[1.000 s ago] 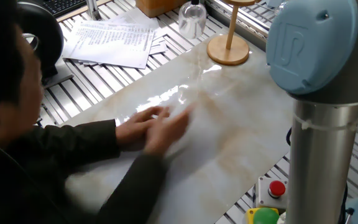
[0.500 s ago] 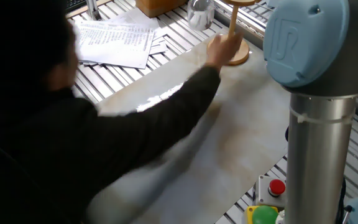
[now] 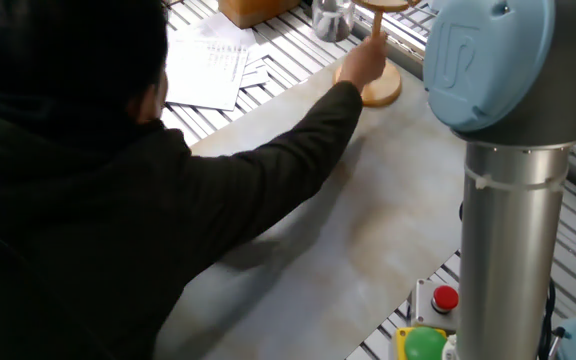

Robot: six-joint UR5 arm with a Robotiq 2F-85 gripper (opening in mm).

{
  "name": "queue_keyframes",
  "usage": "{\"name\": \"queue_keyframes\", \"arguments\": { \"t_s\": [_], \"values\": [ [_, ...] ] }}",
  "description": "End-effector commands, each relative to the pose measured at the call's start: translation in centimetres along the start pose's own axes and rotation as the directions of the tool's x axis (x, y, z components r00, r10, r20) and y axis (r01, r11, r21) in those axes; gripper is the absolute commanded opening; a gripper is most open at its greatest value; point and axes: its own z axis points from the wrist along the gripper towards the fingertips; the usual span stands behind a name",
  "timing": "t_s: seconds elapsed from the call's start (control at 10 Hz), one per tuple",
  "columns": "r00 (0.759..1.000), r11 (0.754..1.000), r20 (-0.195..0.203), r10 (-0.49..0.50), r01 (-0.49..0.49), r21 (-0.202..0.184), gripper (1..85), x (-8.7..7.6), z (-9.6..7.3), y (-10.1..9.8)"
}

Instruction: Put the glass cup onto the shelf

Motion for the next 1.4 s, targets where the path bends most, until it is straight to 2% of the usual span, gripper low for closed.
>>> {"name": "queue_keyframes", "arguments": {
  "t_s": [0.0,0.1,0.3,0.4,0.6,0.7,0.9,1.3],
  "values": [
    [1.000,1.000,0.015,0.014,-0.013,-0.020,1.0,-0.1,-0.2,0.6],
    [0.999,0.999,0.020,0.033,-0.032,-0.030,1.0,-0.5,-0.3,1.0],
    [0.996,0.994,0.031,0.083,-0.081,-0.076,1.0,-1.2,-0.8,2.9],
    [0.994,0.991,0.027,0.106,-0.103,-0.083,1.0,-1.6,-1.1,3.7],
    [0.990,0.987,0.010,0.142,-0.141,-0.080,1.0,-1.9,-1.9,4.8],
    [0.986,0.983,0.012,0.164,-0.162,-0.091,1.0,-2.4,-2.0,5.6],
    [0.981,0.978,0.002,0.193,-0.192,-0.085,1.0,-2.8,-1.9,6.6],
    [0.976,0.972,0.003,0.216,-0.215,-0.093,1.0,-2.4,-1.6,7.3]
  ]
}}
